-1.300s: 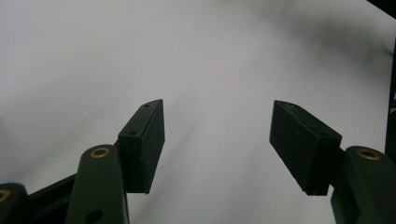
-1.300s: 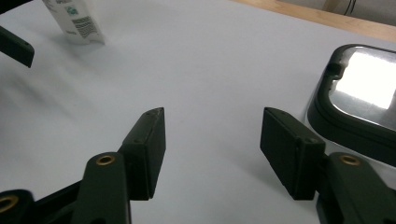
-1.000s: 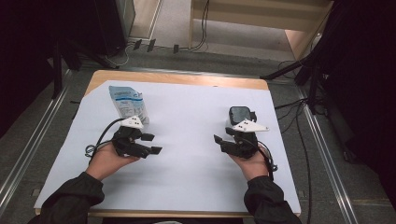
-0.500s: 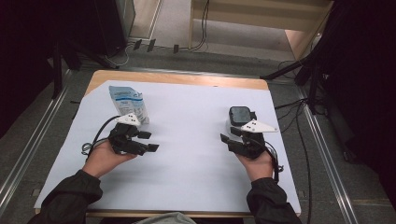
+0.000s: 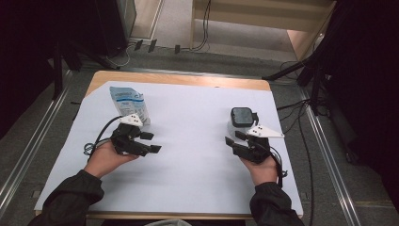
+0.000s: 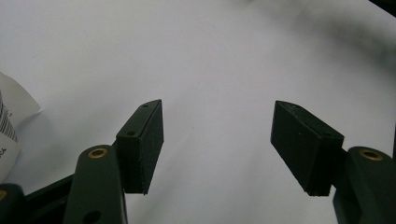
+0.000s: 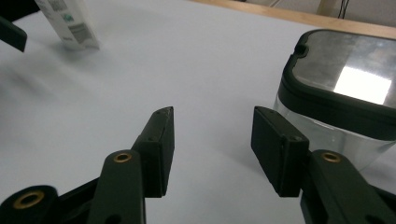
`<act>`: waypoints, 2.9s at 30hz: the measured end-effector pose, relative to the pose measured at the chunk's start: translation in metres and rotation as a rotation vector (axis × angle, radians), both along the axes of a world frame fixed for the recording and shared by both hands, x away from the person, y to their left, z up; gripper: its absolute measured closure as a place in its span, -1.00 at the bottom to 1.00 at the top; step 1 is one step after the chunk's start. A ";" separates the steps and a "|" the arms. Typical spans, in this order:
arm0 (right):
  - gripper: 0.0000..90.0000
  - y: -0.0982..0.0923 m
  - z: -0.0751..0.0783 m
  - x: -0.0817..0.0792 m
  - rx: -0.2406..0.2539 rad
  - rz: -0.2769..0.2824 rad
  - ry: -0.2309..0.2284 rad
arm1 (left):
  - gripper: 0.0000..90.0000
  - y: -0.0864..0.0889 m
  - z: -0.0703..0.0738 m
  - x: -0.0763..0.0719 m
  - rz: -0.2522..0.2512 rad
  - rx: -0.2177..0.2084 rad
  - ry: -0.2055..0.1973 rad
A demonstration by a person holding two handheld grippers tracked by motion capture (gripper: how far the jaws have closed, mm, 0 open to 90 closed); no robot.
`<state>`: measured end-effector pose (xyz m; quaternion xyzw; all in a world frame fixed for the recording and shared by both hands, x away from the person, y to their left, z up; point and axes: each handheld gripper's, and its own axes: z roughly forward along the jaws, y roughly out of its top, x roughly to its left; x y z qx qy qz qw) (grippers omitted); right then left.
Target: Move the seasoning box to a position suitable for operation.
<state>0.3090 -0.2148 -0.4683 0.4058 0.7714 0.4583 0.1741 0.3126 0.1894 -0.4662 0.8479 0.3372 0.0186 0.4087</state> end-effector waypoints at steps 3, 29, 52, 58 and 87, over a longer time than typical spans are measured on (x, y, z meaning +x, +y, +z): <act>0.02 0.001 -0.002 0.002 -0.012 -0.005 0.017 | -0.22 -0.002 0.000 0.000 -0.002 0.011 -0.007; -0.87 -0.015 -0.007 0.020 0.010 -0.210 0.029 | -0.60 -0.011 0.007 0.000 -0.019 -0.034 -0.017; -0.78 -0.009 -0.034 0.071 -0.010 -0.330 0.062 | -0.60 -0.008 0.005 -0.004 0.017 -0.034 -0.012; -0.83 -0.007 -0.038 0.080 0.000 -0.328 0.063 | -0.60 -0.005 0.004 -0.006 0.035 -0.039 -0.010; -0.76 -0.005 -0.046 0.081 -0.003 -0.356 0.017 | -0.59 -0.009 0.001 -0.006 0.026 -0.027 -0.004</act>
